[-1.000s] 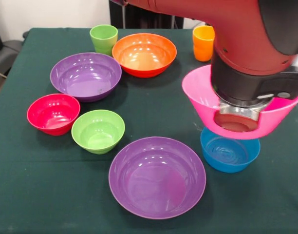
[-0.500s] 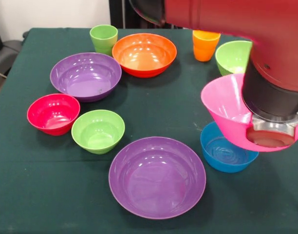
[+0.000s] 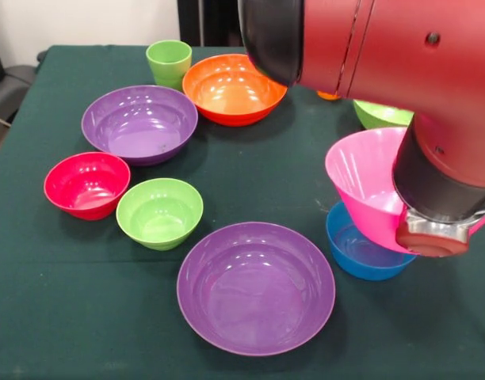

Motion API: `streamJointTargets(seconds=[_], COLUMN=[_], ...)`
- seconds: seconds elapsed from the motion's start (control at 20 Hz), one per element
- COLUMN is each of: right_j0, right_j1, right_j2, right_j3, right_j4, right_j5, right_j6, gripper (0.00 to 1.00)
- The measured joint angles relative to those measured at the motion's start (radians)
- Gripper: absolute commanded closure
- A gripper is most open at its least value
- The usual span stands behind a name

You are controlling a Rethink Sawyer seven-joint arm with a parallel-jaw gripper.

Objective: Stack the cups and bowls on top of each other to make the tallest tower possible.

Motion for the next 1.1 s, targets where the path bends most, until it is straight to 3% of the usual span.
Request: streamJointTargets(seconds=[0.55, 1.1], right_j0=[0.034, 0.038], right_j1=[-0.001, -0.008], right_j2=[0.031, 0.032], right_j3=[0.068, 0.073], right_j4=[-0.108, -0.119], right_j5=[0.000, 0.000], right_j6=[0.000, 0.000], gripper=[1.00, 1.00])
